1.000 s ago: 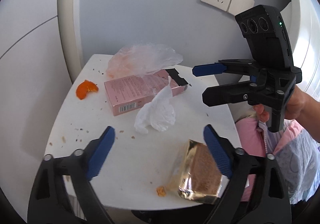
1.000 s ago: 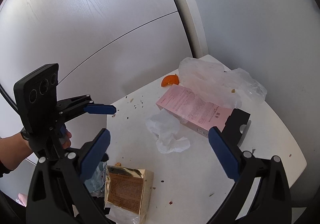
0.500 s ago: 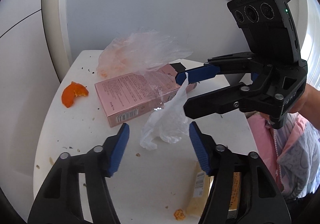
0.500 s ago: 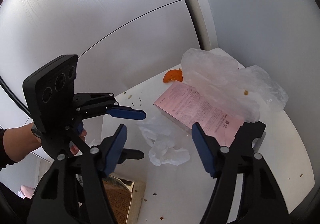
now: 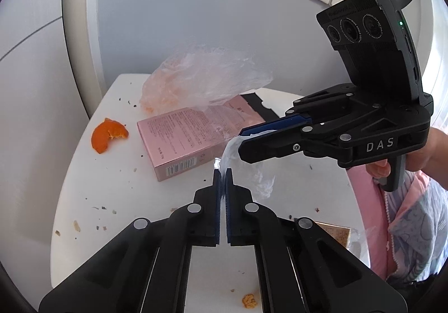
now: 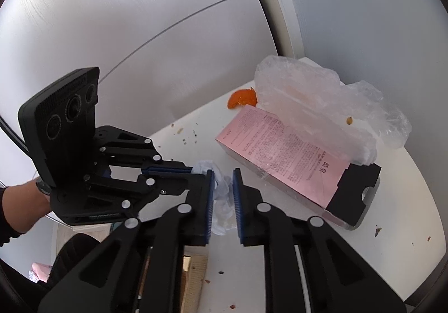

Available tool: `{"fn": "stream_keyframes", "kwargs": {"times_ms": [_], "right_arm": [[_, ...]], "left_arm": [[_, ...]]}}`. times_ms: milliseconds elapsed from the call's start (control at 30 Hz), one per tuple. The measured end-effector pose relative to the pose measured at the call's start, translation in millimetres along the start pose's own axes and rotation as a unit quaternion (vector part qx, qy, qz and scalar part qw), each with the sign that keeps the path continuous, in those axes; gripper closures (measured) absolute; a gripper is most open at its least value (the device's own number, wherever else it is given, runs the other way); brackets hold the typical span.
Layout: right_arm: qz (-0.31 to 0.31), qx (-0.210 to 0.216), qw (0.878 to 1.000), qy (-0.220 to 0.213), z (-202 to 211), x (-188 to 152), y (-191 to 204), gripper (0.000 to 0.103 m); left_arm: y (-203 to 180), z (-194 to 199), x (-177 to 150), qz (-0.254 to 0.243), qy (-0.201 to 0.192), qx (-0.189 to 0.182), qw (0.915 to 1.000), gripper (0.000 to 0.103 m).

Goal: Collect trash
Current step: 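Carry the tissue with both grippers over the blue bin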

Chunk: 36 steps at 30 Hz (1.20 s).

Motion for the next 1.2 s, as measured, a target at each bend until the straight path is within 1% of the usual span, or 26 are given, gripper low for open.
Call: {"fn": "stream_keyframes", "kwargs": {"times_ms": [300,500,800,1000,1200], "right_arm": [[0.015,0.008,1.0,-0.021,31,3,30,0.089],[0.035,0.015,0.999,-0.029,43,5,62,0.089],[0.075,0.029,0.996,-0.034,39,10,121,0.089],[0.111,0.034,0.993,-0.029,32,8,169,0.089],[0.14,0.049,0.989,-0.023,19,4,212,0.089]], "left_arm": [[-14,35,4,-0.002,-0.025,0.007,0.9997,0.101],[-22,66,-3,-0.004,-0.038,0.022,0.999,0.101],[-22,117,-33,0.011,-0.057,0.051,0.9971,0.101],[-14,155,-62,0.03,-0.072,0.072,0.9943,0.101],[-7,191,-95,0.051,-0.083,0.096,0.9906,0.101]]}}
Point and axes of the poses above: each gripper's, at about its wrist camera, not at the fingertips, and z roughly against the way its jaws point, y to its left, x to its top, the point moved 8 cm from there along -z, roughly the way its jaws point, and after that the axes turned 8 degrees about y, right-handed, at the moved point
